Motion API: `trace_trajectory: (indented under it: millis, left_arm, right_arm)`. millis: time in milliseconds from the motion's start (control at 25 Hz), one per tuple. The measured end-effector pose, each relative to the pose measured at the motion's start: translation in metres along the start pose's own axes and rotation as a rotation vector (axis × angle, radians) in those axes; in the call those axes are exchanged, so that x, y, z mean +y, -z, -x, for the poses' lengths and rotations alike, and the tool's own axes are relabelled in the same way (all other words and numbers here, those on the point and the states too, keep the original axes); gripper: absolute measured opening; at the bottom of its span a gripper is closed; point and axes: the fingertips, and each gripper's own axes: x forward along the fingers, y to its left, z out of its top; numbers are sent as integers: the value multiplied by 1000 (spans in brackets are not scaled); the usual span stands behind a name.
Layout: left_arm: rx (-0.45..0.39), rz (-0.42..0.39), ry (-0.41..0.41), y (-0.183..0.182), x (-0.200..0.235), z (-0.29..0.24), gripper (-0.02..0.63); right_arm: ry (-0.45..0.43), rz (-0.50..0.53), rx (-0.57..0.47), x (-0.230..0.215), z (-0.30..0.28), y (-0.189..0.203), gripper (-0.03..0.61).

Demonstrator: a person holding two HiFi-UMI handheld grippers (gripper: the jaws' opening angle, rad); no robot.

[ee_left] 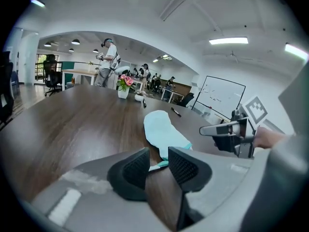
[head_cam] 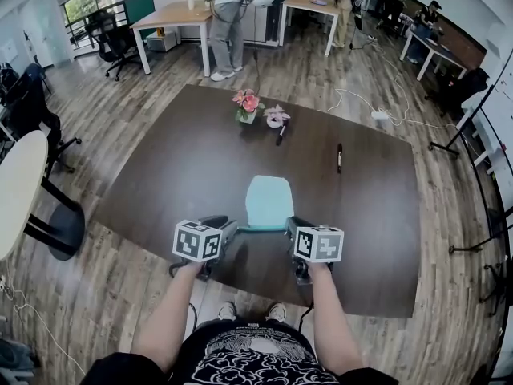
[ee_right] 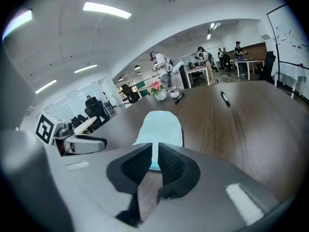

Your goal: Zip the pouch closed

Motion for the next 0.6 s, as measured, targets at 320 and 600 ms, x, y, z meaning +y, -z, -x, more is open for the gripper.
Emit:
trace_trajectory:
  millis: [320, 600]
  left_arm:
    - [-76, 8, -31, -37, 1, 24, 130]
    - [-166, -44, 4, -87, -19, 41, 130]
  right_arm:
    - [-11, 64, -87, 16, 26, -47, 37]
    - [1, 122, -170, 23, 50, -83, 30]
